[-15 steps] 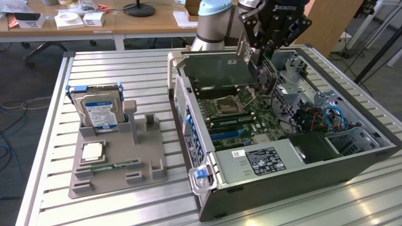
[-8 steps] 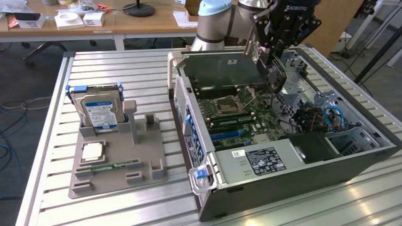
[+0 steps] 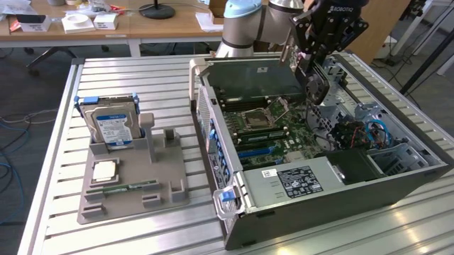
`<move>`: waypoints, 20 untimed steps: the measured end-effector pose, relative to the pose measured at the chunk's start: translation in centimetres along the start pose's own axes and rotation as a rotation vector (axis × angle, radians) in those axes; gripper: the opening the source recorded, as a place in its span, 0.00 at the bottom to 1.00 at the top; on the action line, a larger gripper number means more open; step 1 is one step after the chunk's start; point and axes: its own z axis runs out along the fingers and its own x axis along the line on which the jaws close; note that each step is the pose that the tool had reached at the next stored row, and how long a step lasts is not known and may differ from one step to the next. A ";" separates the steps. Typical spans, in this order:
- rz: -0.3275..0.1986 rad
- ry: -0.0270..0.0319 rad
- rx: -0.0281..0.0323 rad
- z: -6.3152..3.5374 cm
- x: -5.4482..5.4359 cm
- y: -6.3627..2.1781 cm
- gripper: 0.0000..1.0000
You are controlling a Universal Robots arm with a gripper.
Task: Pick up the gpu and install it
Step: 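Pick up the gpu and move the gpu toward the slot, then insert the gpu into the slot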
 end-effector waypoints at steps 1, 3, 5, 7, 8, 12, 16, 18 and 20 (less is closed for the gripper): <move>-0.006 0.0002 -0.0002 0.00 -0.1 0.00 0.26; -0.016 0.0007 -0.0003 0.00 -0.2 0.01 0.26; -0.016 0.0008 -0.0004 0.01 -0.2 0.01 0.26; -0.016 0.0008 -0.0004 0.00 -0.2 0.01 0.26; -0.016 0.0008 -0.0004 0.00 -0.2 0.01 0.26; -0.016 0.0008 -0.0004 0.01 -0.2 0.01 0.26; -0.016 0.0008 -0.0003 0.00 -0.2 0.01 0.26; -0.021 0.0010 -0.0005 0.01 -0.2 0.01 0.26; -0.033 0.0016 -0.0007 0.01 -0.2 0.01 0.26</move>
